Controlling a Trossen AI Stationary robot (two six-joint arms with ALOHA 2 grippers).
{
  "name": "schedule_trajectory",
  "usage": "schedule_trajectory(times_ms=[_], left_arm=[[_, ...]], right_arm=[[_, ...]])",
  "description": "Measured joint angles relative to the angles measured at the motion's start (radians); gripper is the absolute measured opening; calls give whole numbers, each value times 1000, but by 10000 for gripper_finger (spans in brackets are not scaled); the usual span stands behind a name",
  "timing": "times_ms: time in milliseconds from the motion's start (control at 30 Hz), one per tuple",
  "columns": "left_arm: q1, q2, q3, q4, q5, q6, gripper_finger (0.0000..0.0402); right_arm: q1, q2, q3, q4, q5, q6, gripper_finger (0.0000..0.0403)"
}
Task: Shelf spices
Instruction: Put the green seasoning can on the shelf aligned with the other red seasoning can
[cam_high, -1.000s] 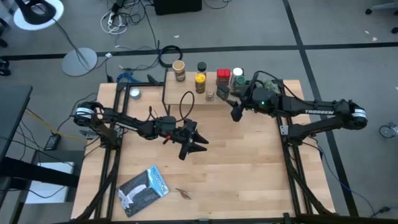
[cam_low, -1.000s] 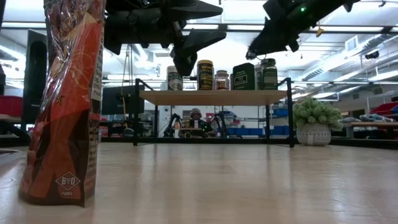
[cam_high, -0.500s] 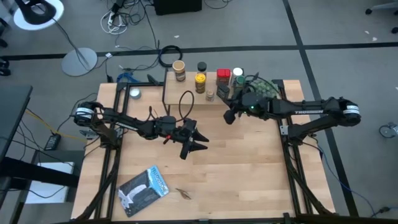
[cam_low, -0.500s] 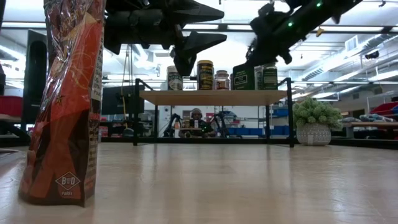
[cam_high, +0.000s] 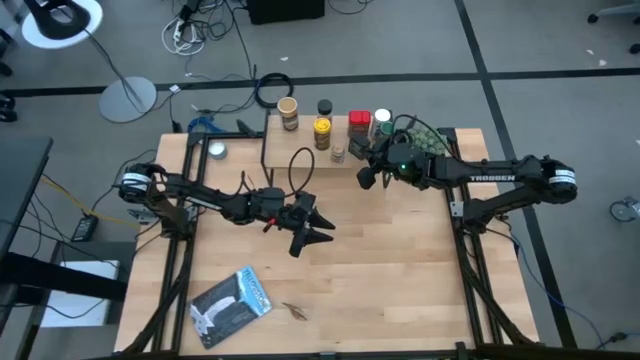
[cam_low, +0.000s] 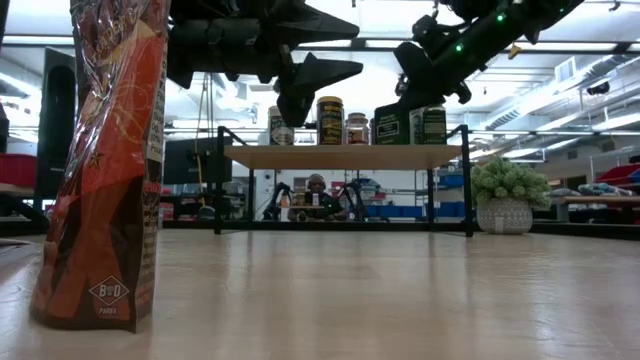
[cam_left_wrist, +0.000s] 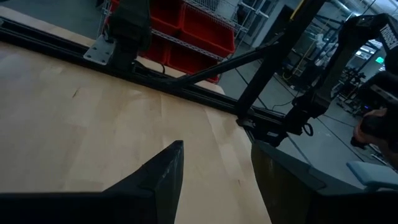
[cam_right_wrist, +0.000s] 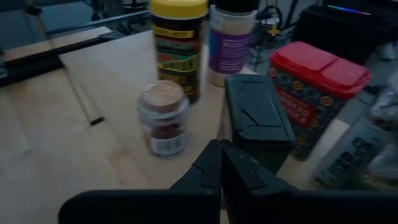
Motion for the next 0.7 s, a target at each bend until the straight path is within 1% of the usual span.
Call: schedule_trajectory(times_ms=[333,500,700], left_arm=[[0,0,0,-3,0,0,193],[0,0,0,-3,0,1,193],[0,0,0,-2,-2,2,193]], right_arm=[[-22,0,0,-45,17,22,0],[-22,0,0,-44,61,20,0],[-33,0,1,-15,66,1,0]])
